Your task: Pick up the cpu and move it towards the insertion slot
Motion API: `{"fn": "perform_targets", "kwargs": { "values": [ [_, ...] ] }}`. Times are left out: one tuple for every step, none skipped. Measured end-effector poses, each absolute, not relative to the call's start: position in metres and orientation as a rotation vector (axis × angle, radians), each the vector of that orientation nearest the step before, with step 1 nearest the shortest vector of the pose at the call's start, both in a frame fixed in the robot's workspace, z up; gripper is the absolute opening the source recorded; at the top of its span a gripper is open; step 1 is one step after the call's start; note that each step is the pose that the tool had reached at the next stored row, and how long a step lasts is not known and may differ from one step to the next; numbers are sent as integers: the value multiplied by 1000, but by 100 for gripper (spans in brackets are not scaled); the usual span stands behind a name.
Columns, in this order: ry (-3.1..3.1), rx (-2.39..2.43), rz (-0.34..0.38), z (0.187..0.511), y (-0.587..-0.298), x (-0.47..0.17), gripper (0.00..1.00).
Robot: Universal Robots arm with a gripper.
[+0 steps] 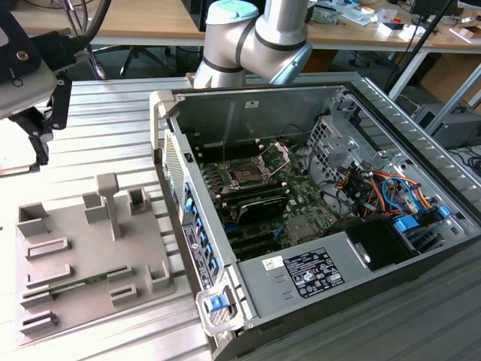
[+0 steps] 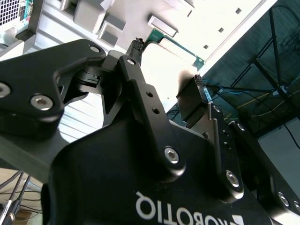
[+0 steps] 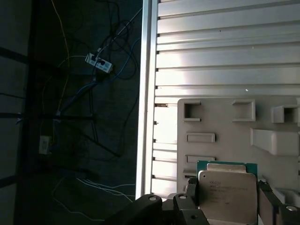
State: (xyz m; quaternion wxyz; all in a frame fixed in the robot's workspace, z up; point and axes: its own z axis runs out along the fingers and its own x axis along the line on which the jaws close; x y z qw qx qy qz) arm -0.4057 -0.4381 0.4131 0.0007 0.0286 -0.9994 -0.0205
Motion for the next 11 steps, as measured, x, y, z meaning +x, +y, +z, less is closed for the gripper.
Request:
{"fn": "perform_targets", "kwargs": {
  "values": [
    [-3138,90,-64,413,-438,-405,55],
    [-3138,90,-65,413,-438,-404,55],
    [-3138,90,-65,413,-438,-403,55],
    [-3138,90,-65,413,-438,-403,55],
    [-3138,90,-65,413,-438,-402,55],
    [-3138,90,-64,413,-438,-402,55],
    [-3138,90,-65,413,-438,-401,55],
    [-3138,90,-64,413,-438,-400,55],
    [-3138,90,-65,413,-438,-400,55],
    [-3138,90,-65,413,-438,-399,55],
    [-3138,90,-65,413,-438,-398,55]
  ]
}}
